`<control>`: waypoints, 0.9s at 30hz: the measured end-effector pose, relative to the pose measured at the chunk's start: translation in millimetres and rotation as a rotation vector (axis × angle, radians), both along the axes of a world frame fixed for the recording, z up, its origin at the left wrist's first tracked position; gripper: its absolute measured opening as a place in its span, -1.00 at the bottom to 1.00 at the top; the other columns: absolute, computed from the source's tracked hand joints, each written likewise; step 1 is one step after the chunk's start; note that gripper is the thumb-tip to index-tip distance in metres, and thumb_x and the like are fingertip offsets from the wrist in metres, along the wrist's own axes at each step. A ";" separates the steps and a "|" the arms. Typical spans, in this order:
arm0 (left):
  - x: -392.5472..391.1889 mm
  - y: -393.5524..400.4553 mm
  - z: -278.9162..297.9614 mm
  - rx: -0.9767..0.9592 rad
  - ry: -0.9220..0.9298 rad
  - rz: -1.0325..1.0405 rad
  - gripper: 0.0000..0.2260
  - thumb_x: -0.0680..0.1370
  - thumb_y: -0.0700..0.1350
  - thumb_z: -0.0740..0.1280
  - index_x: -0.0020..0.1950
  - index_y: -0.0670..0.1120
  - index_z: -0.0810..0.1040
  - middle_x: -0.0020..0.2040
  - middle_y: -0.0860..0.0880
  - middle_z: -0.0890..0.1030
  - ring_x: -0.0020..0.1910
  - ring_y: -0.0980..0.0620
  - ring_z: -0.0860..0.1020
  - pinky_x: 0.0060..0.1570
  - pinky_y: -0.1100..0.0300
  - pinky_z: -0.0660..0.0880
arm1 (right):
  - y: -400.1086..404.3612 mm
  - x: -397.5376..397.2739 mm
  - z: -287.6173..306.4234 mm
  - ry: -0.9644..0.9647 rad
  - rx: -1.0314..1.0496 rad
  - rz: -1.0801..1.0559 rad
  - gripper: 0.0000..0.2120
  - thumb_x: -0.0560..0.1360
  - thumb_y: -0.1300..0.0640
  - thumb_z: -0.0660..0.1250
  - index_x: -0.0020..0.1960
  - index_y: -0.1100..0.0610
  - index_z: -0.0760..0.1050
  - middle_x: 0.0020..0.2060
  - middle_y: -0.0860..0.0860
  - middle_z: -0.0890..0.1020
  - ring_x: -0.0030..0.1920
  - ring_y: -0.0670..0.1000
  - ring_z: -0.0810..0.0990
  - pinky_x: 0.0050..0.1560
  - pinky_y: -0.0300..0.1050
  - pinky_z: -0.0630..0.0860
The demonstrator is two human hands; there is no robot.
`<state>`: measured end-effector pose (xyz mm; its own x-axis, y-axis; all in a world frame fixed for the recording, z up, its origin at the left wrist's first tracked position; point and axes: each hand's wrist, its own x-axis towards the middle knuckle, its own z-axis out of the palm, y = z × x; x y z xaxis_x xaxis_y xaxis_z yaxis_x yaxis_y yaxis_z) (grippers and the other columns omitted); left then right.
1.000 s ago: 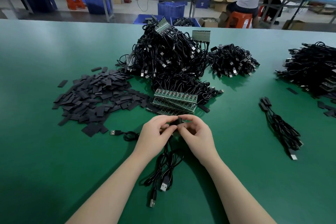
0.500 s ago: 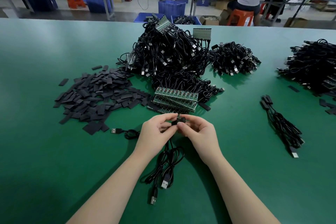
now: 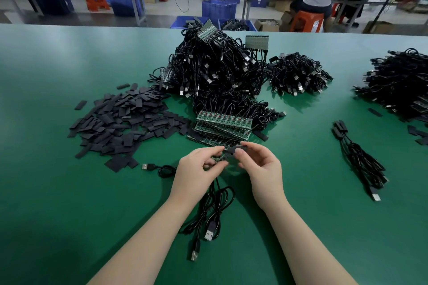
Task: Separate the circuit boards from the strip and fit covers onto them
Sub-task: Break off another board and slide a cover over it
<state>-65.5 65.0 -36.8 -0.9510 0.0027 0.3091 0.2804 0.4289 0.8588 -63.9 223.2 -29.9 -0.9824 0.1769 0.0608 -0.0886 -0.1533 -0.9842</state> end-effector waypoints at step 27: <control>0.0 -0.7 -2.2 -0.126 -0.001 -0.057 -0.78 0.47 -0.04 0.45 0.09 0.17 0.67 0.01 0.26 0.61 0.00 0.25 0.55 -0.03 0.45 0.45 | 0.8 4.3 3.2 0.021 0.055 0.056 -0.80 0.39 0.24 0.55 -0.09 -0.03 0.70 -0.27 -0.08 0.68 -0.28 -0.13 0.59 -0.22 -0.30 0.53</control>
<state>-65.5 64.3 -39.0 -0.9485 0.0951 0.3021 0.3064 0.5168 0.7994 -59.6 224.1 -26.8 -0.9891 0.1171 0.0892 -0.1016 -0.1046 -0.9893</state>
